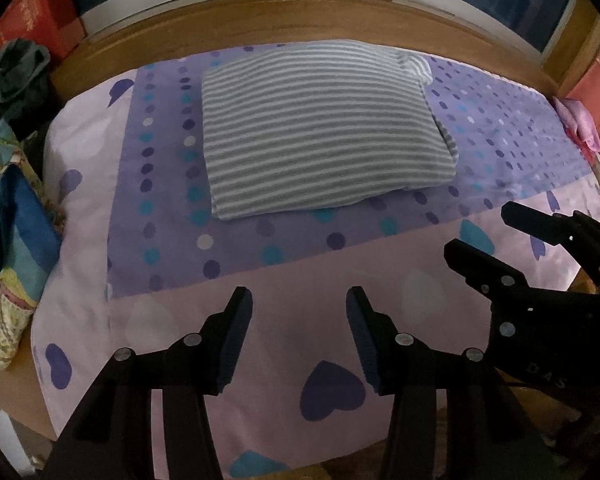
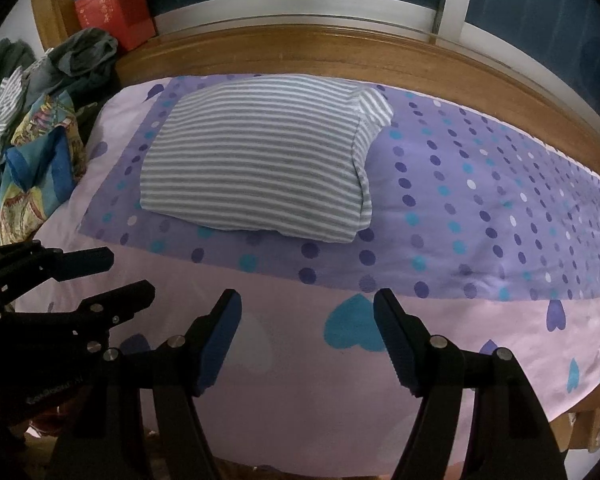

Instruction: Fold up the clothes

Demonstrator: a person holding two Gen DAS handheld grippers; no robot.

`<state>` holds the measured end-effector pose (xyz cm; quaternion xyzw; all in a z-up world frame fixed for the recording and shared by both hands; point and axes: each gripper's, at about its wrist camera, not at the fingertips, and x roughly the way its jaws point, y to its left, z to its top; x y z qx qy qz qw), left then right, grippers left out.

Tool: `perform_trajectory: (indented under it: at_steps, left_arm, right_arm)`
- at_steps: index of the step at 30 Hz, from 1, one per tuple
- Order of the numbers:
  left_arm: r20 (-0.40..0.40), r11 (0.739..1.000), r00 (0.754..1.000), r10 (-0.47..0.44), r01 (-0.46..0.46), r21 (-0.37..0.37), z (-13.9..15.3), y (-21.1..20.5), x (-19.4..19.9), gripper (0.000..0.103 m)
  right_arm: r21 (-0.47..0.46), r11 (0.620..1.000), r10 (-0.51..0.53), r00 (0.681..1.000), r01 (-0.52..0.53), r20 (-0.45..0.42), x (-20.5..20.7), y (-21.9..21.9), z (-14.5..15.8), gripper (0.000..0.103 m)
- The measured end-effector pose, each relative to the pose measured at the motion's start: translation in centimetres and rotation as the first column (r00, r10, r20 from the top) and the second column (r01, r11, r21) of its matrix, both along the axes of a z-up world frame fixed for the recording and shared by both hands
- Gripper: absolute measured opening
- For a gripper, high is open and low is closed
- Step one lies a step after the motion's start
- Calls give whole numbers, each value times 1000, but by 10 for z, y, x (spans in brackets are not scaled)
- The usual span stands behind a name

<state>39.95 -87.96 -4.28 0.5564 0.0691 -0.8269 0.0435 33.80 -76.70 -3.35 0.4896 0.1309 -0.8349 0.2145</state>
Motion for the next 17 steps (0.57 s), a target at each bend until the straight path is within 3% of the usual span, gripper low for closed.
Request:
perform_trajectory:
  at_steps: [3, 7, 17]
  left_arm:
    - [0, 1000, 1000, 9, -9, 10, 3, -4, 7, 52]
    - [-2, 1000, 1000, 28, -28, 5, 2, 4, 3, 66]
    - [-24, 999, 998, 52, -52, -4, 8, 8, 14, 67]
  right_arm:
    - [1, 1000, 4, 1000, -4, -1, 0, 0, 0, 69]
    - [4, 1000, -1, 1000, 2, -2, -1, -3, 1, 69]
    - [9, 1000, 2, 1000, -2, -9, -3, -6, 2, 69]
